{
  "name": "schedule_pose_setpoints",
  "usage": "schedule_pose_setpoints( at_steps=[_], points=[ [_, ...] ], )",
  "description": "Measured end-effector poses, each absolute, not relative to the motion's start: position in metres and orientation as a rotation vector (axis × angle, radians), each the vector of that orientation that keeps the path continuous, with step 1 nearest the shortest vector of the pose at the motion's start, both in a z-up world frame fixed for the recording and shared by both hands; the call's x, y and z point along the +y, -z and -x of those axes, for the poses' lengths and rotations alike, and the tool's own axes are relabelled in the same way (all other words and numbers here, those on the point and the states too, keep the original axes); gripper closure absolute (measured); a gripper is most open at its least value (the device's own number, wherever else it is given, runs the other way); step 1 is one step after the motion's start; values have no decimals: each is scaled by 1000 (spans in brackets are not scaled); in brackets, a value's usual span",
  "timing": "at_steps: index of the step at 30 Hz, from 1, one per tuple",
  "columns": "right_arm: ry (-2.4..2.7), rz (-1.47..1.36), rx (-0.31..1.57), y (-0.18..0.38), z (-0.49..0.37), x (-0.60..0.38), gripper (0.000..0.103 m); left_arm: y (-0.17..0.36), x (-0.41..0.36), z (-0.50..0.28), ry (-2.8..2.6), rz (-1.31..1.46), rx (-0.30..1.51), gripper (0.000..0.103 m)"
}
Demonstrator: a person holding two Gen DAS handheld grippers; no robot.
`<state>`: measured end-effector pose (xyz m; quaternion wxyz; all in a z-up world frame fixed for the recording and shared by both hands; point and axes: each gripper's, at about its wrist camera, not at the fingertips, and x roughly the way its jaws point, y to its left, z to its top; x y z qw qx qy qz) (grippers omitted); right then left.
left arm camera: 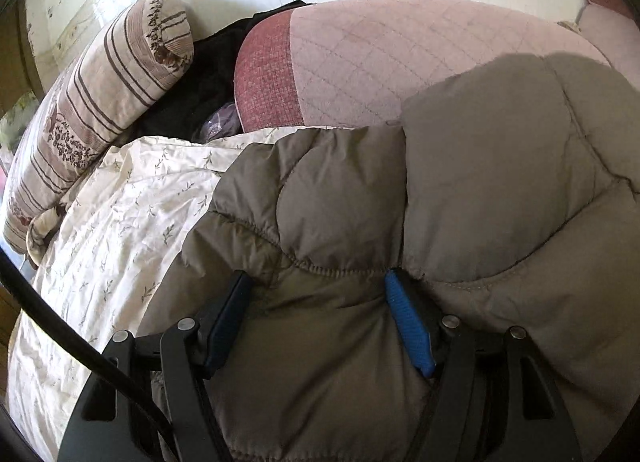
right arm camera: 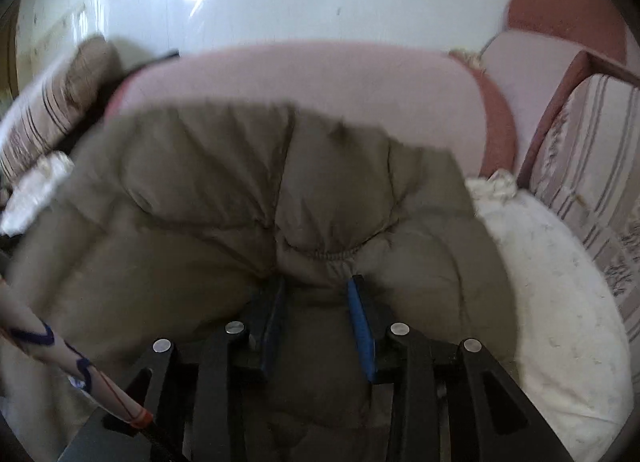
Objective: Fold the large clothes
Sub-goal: 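Lower the jacket flat onto the sheet and open both grippers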
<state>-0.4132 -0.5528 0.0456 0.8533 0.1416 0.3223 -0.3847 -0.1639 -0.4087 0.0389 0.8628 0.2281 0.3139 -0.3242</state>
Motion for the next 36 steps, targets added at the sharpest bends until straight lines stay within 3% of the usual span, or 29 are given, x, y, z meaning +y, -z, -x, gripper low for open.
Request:
schedule_pose_setpoints(
  at_steps=[6,11,13,16,25,36],
  points=[
    [787,-413,669,-23,411,-571,69,-34,-413,157,657,-454,653,31],
    [857,-431,789,-46,412,-563,68,-47,-407,162,598,-504,695,29],
    [833,-502,687,-74,440,-542,67,-64,-383,172,615,-452,748,30],
    [777,-522,575,-102,480,-492,55,-91,-330,209,677,-310,749,30],
    [702,-557,500,-109,502,-385,55,-95,-239,304,686,-281,717,29],
    [755,-496,541,-75,467,-412,57,-69,-257,266,668,-266,721,29]
  ],
)
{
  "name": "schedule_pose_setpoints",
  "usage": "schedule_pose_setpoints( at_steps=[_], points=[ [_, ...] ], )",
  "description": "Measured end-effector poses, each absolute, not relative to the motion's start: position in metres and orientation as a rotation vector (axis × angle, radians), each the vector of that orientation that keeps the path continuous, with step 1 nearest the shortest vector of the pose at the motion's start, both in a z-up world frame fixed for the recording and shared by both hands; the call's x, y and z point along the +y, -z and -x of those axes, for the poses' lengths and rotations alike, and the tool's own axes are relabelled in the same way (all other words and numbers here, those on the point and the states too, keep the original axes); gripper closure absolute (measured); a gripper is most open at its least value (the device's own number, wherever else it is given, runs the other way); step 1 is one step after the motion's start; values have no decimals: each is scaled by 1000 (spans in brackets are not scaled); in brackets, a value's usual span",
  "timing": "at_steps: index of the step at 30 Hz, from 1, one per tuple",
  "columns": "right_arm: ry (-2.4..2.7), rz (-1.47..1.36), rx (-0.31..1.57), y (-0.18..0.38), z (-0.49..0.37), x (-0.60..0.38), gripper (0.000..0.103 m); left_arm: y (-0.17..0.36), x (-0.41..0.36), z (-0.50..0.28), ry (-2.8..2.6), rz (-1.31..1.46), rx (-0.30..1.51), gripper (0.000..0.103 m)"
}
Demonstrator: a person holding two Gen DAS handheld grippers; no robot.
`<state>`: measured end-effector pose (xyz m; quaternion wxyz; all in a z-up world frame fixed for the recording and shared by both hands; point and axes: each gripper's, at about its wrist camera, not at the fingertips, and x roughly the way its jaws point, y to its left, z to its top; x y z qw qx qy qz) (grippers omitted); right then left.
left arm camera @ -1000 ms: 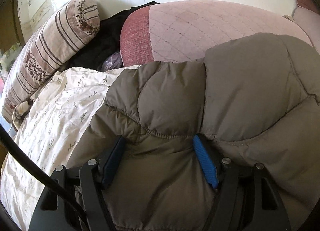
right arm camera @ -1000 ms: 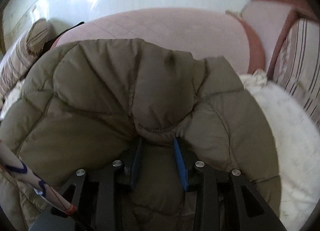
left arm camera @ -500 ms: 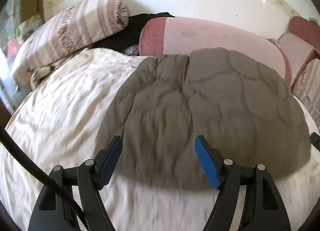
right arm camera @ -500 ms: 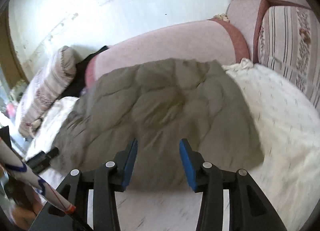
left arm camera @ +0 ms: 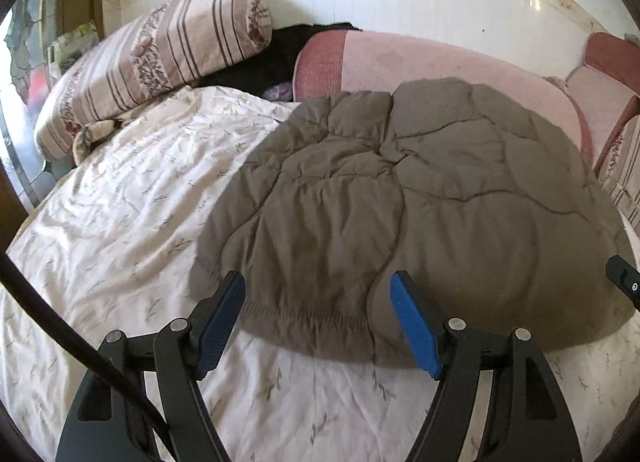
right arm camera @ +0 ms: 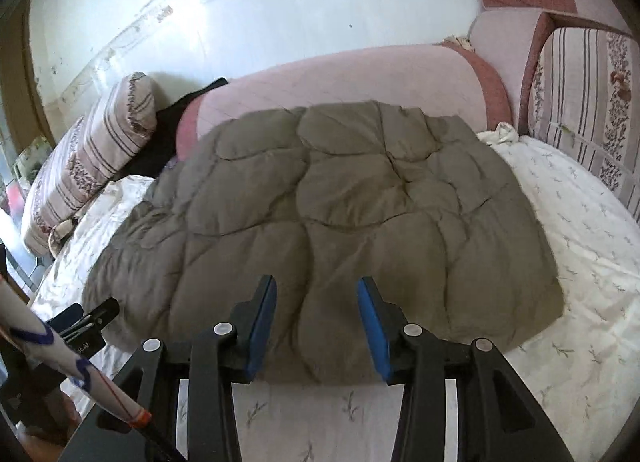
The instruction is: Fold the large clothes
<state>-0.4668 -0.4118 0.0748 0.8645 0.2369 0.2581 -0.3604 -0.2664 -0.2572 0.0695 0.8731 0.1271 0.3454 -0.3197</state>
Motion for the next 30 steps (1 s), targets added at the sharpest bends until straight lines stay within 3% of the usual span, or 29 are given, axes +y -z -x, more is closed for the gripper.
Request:
schedule_pose_setpoints(
  at_steps=[15,30],
  points=[
    [756,-525,650,-30,442,-440,57,-45,-273,247,651,-323,710,23],
    [736,-600,632,-40,455,-441,55,-45,-272,247,656,-321,715,23]
  ],
)
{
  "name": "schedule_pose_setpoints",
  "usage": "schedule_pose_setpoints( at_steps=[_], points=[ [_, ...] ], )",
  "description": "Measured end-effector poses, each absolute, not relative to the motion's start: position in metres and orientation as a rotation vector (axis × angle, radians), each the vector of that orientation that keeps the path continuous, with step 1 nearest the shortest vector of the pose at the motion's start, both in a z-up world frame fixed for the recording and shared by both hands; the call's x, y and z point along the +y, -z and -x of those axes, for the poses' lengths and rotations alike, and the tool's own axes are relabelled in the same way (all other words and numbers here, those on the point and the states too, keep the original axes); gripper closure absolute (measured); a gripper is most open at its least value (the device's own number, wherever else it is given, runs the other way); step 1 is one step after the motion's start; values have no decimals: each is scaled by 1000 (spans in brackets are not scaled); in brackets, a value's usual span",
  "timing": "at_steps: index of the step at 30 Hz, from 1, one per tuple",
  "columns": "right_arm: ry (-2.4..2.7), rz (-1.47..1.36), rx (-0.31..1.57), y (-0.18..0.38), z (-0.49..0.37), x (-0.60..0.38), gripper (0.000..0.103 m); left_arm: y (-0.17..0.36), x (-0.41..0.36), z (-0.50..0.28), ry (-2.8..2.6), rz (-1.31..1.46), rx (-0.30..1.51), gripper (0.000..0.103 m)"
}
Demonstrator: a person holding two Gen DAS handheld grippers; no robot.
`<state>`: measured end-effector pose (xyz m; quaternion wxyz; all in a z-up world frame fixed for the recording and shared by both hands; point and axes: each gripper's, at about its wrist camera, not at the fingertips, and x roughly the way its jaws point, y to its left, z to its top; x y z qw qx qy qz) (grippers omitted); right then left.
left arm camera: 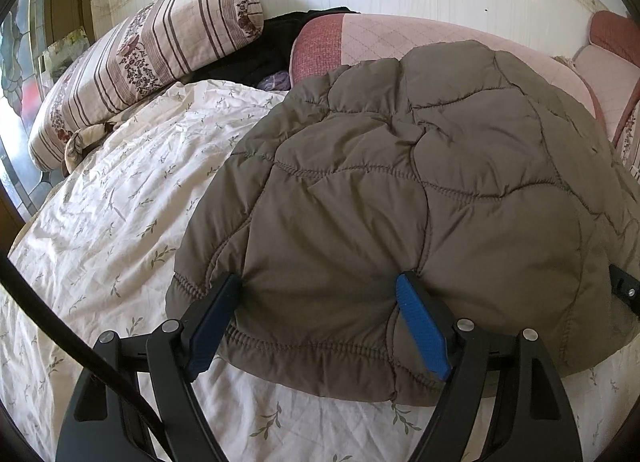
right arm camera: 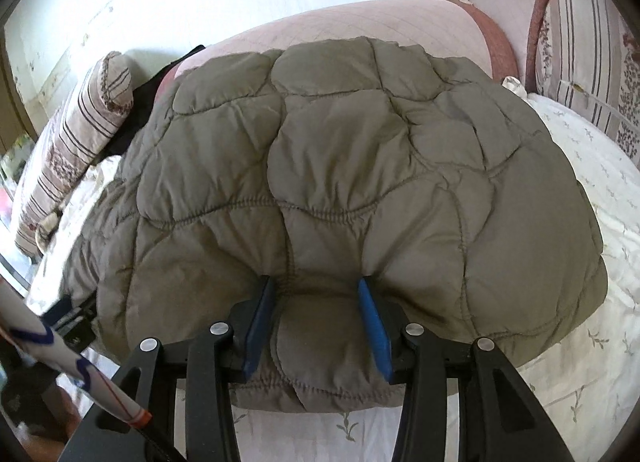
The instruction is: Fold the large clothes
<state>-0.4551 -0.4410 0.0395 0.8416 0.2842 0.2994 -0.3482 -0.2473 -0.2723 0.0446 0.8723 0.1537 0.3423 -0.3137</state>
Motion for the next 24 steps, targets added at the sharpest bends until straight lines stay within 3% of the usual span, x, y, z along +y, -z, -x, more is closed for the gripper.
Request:
schedule_pose_setpoints(
  at_steps=[10,16,24],
  points=[
    [814,-673,506,-68,497,-467,52,-50,-270,245,660,-307,730,23],
    [821,-836,573,-36,504,-490,50,-50,-270,245,656,-312,727,23],
    [828,-842,549,-48,508,-489,50,-50,-271,245,657,-312,729,22]
  ],
)
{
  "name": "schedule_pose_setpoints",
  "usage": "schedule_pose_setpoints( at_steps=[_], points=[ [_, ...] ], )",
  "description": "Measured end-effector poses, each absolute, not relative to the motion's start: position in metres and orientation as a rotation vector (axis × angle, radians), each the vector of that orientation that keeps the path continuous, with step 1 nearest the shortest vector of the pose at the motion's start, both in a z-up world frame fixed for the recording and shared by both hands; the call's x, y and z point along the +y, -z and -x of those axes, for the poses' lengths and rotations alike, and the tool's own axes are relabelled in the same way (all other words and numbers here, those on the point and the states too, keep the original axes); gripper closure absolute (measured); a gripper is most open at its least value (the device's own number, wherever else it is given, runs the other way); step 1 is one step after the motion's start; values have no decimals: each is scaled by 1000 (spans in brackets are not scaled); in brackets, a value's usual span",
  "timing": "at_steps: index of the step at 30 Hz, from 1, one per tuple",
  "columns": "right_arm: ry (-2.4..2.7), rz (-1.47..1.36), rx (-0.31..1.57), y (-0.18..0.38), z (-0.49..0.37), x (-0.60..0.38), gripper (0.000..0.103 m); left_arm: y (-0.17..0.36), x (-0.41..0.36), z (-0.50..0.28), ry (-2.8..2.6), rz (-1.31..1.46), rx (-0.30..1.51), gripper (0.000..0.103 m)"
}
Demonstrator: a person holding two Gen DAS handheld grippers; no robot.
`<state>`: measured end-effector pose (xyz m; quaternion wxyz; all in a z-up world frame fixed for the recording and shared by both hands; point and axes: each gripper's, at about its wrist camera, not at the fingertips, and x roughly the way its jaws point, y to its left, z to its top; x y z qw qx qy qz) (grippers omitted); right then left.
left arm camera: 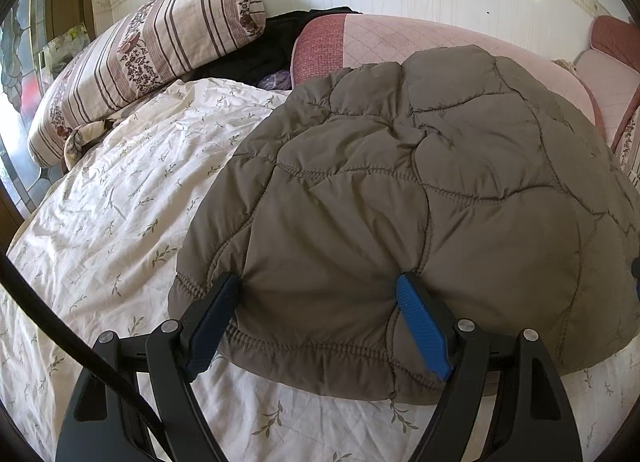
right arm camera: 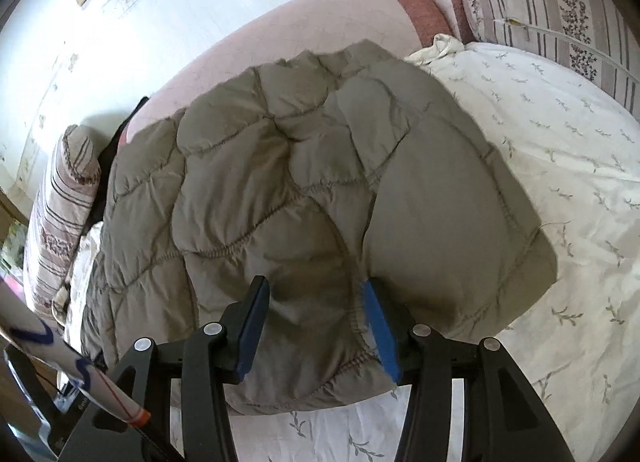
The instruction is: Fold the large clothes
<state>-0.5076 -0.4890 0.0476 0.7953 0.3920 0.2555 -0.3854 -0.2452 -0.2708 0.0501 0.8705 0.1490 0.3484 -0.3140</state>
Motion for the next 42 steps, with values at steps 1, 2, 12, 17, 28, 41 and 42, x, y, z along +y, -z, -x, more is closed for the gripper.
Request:
schedule_pose_setpoints(
  at_steps=[1,2,12,17,28,41,42],
  points=[
    [842,-833,541,-50,511,-489,50,-50,-271,245,657,-311,730,22],
    [860,-824,534,-53,514,-489,50,-50,-271,245,658,-310,731,22],
    [897,-862,589,-39,528,-501,50,-50,-269,244,658,-310,739,22],
    [901,-878,542,-49,539,-499,50,-59,-258,233,679,-242,791,22],
    [957,-939,504,-57,582,-505,49,-61,-185,163,586,20,999,22],
    [928,-1206,432,-21,624,-521,38,-28,-165,140,685,267,1222,22],
    [918,-1229,418,-18,627,-522,37,-26,-165,140,690,278,1228,22]
  ],
)
